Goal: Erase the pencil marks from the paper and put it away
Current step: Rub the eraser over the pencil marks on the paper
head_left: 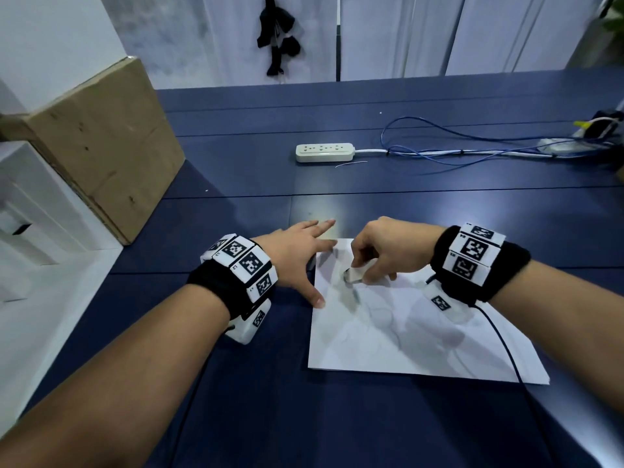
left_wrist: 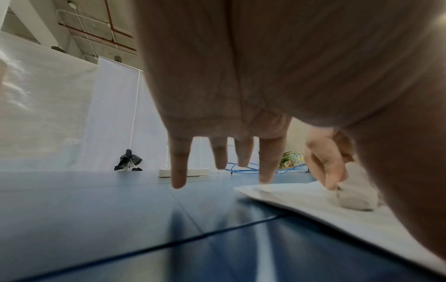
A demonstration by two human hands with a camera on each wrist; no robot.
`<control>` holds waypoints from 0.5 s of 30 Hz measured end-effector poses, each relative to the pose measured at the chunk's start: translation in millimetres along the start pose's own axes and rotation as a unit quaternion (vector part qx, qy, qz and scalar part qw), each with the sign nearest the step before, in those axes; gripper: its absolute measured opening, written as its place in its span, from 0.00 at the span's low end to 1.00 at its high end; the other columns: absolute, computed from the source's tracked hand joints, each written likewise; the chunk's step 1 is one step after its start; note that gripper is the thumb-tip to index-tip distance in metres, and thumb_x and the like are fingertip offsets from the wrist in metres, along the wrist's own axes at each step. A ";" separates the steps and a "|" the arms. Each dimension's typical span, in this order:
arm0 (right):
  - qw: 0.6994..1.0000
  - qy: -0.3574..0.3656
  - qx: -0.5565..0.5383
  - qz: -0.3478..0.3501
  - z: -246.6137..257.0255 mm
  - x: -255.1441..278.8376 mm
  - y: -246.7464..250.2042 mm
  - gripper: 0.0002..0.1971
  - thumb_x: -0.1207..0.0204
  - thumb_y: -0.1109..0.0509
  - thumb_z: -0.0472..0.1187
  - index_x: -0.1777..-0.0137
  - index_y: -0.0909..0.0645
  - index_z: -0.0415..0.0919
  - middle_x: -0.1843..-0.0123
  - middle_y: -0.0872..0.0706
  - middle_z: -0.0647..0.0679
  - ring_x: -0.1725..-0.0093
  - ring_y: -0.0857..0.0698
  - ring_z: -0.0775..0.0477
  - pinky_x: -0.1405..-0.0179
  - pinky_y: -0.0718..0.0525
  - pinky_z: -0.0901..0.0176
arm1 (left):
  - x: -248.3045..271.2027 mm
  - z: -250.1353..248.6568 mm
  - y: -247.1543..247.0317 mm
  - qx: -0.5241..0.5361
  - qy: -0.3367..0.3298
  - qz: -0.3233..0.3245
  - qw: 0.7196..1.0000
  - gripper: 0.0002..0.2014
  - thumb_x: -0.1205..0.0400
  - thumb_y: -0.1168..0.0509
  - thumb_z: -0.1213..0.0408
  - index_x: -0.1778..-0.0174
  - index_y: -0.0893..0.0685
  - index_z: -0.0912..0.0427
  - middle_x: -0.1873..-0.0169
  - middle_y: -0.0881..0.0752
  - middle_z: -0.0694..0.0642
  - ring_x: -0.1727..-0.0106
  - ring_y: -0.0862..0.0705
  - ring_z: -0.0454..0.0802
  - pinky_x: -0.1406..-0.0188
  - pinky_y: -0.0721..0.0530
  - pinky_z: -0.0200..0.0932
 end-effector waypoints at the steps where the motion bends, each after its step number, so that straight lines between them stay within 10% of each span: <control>1: 1.000 0.000 0.000 0.002 -0.6 -0.2 -0.4 0.07 0.32 0.20 0.41 0.58 0.16 0.47 0.61 0.10 0.47 0.76 0.13 0.50 0.68 0.13 0.56 | -1.0 -0.9 -1.0 0.009 -0.011 0.004 1.000 0.56 0.41 0.31 0.24 0.17 0.38 0.43 0.14 0.54 0.45 0.15 0.50 0.50 0.22 0.37 0.67; 10: 0.994 -0.046 0.024 -0.093 -10.9 -12.4 29.2 0.06 0.32 0.21 0.41 0.59 0.16 0.47 0.61 0.12 0.50 0.72 0.10 0.47 0.65 0.10 0.52 | -0.1 -11.2 6.1 0.037 0.028 -0.033 0.998 0.39 0.33 0.24 0.37 0.29 0.24 0.53 0.35 0.24 0.45 0.36 0.22 0.50 0.37 0.22 0.53; 15: 0.999 0.013 0.004 0.036 8.3 14.5 -2.9 0.08 0.33 0.20 0.39 0.56 0.14 0.47 0.71 0.15 0.58 0.75 0.13 0.52 0.65 0.12 0.56 | 2.2 -10.4 3.8 0.067 0.029 -0.029 0.997 0.47 0.32 0.23 0.39 0.21 0.31 0.54 0.29 0.25 0.46 0.31 0.23 0.49 0.31 0.24 0.49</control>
Point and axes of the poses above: each hand's wrist, its own x-axis away from the middle knuckle, its own y-axis out of the back of the hand, z = x × y, the point moved 5 cm from there along -x, towards the middle knuckle
